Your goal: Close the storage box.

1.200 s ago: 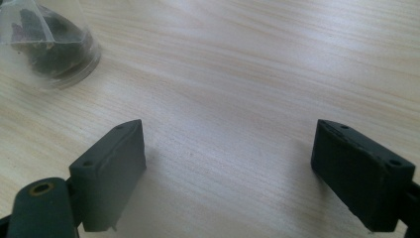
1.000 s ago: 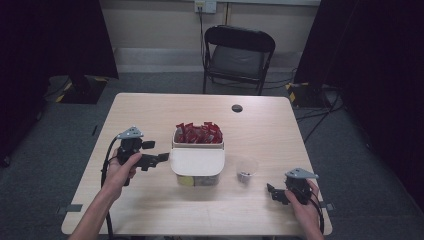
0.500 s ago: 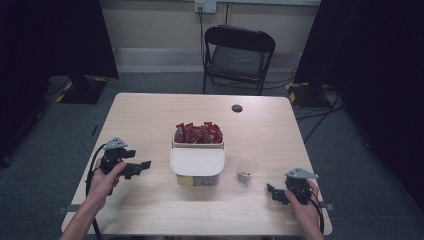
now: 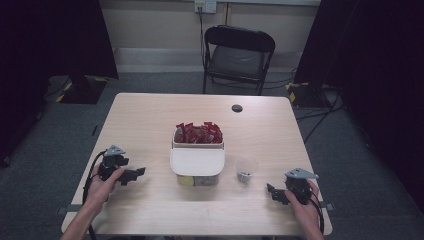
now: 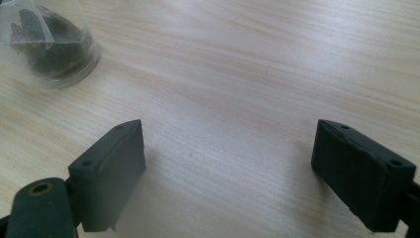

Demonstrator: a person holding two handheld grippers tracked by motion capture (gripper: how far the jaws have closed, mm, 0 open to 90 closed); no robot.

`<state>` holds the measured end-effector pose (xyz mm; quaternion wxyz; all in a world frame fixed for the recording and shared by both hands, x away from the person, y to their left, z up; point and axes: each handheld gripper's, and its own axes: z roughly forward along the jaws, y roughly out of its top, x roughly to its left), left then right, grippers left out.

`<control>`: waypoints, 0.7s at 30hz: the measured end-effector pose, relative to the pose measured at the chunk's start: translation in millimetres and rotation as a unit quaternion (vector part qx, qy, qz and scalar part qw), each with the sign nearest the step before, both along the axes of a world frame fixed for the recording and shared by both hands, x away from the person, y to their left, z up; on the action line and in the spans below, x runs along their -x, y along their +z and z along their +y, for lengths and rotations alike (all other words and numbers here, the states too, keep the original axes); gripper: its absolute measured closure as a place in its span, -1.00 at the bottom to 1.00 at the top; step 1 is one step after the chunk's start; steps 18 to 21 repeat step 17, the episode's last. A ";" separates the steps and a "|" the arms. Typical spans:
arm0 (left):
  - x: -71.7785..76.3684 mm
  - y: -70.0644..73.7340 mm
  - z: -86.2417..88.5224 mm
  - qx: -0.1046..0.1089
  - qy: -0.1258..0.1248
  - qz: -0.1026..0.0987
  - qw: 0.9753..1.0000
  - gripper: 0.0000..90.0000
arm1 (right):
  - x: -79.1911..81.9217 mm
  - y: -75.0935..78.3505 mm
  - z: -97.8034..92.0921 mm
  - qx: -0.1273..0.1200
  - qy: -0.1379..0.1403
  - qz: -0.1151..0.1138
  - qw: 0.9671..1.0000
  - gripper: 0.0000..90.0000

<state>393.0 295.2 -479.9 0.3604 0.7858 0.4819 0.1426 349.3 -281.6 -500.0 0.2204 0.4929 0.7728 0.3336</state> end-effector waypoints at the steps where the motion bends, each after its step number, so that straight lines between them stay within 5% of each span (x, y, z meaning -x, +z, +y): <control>1: -0.6 -1.7 -0.7 -0.009 0.002 -0.001 1.000 -0.64 | 0.0 0.0 0.0 0.000 0.000 0.000 1.000 -0.72; 6: -0.7 -11.3 -4.0 -0.028 -0.004 0.001 1.000 -0.66 | 0.0 0.0 0.0 0.000 0.000 0.000 1.000 -0.72; 8: 2.4 -15.9 -7.1 -0.045 0.000 -0.017 0.999 -0.67 | 0.1 0.0 0.0 0.000 0.000 0.000 1.000 -0.72; 13: 7.2 -22.5 -9.5 -0.044 0.007 -0.048 0.998 -0.74 | 0.1 0.0 0.0 0.000 0.000 0.000 1.000 -0.72; 21: 7.2 -22.5 -9.5 -0.044 0.007 -0.048 0.998 -0.74 | 0.1 0.0 0.0 0.000 0.000 0.000 1.000 -0.72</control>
